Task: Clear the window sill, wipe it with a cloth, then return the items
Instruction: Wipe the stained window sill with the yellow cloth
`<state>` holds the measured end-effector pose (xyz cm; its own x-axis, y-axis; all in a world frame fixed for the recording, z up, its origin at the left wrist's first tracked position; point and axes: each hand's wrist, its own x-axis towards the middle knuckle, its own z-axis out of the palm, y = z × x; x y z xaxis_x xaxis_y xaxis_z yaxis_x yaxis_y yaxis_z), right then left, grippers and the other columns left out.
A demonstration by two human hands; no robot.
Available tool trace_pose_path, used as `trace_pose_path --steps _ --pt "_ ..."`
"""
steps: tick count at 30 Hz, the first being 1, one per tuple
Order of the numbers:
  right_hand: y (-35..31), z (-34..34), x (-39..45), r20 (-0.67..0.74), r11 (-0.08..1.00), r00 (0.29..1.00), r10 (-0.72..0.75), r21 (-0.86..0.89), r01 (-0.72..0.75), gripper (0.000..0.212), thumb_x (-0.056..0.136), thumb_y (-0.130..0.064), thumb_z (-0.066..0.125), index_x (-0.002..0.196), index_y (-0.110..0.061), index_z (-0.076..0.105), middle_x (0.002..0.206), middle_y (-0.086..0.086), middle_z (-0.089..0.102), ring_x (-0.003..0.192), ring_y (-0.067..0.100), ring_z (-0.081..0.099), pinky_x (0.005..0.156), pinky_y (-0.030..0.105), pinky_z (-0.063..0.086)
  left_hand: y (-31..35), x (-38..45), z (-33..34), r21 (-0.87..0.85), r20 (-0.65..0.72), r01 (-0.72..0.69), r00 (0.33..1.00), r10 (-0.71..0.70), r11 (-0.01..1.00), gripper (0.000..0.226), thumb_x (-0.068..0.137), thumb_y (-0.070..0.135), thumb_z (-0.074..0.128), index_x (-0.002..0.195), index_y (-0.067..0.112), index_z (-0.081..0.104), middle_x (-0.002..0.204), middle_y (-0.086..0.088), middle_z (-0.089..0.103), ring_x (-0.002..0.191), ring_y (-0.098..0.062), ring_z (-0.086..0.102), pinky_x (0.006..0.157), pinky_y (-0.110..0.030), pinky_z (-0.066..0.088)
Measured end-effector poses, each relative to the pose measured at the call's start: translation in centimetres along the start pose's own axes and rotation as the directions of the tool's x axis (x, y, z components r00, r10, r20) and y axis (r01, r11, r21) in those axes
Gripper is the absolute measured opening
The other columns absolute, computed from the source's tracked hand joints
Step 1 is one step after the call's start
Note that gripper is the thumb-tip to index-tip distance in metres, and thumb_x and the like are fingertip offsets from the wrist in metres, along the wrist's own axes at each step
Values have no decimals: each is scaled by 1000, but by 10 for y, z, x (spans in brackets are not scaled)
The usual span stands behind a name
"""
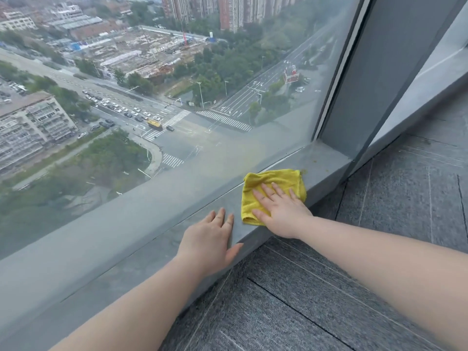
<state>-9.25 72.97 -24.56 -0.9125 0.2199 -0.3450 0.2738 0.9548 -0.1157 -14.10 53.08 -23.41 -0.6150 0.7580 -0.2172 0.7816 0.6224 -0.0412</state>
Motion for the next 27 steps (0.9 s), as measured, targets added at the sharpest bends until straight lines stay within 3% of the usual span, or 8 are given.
trace_pose_path --steps 8,14,17,20,22,27 --pt "-10 3 -8 -12 995 996 -88 -37 88 65 94 -64 15 151 -38 -2 160 -11 -10 148 10 -13 121 41 -4 -2 0 0 -6 -16 -13 1000 13 1000 76 92 62 29 152 18 13 160 -6 15 146 -23 19 111 -39 31" --pt "41 -11 14 -22 983 982 186 5 -186 69 91 -69 12 151 -38 -1 161 -9 -9 148 12 -9 120 43 -2 -4 0 -3 17 4 -46 999 46 999 75 93 61 29 152 17 12 160 -8 14 146 -25 20 109 -39 33" --pt "40 -11 19 -20 977 977 211 17 -211 67 94 -64 12 152 -34 -1 161 -5 -10 149 17 -10 119 46 -3 -1 2 -6 57 42 -45 998 43 997 77 93 62 27 151 13 14 158 -12 17 144 -29 23 107 -41 36" --pt "26 -3 17 -58 994 992 111 12 -110 65 96 -61 15 153 -33 0 161 -4 -9 149 18 -11 119 45 -6 7 10 -15 110 53 -40 998 34 993 77 91 67 26 141 9 34 145 -17 40 130 -32 42 91 -40 44" --pt "28 -4 17 -65 998 996 66 7 -66 66 95 -62 16 152 -34 0 161 -6 -9 148 15 -11 119 43 -6 10 21 -20 78 2 -42 999 42 996 65 92 65 26 127 13 46 129 -9 52 121 -26 47 84 -37 46" --pt "54 -13 35 -65 993 991 120 31 -118 71 92 -67 15 152 -33 0 161 -7 -8 148 12 -10 119 42 -5 28 67 -25 -41 -86 -55 995 51 998 59 95 58 26 133 17 42 145 -3 40 141 -20 27 103 -36 38"
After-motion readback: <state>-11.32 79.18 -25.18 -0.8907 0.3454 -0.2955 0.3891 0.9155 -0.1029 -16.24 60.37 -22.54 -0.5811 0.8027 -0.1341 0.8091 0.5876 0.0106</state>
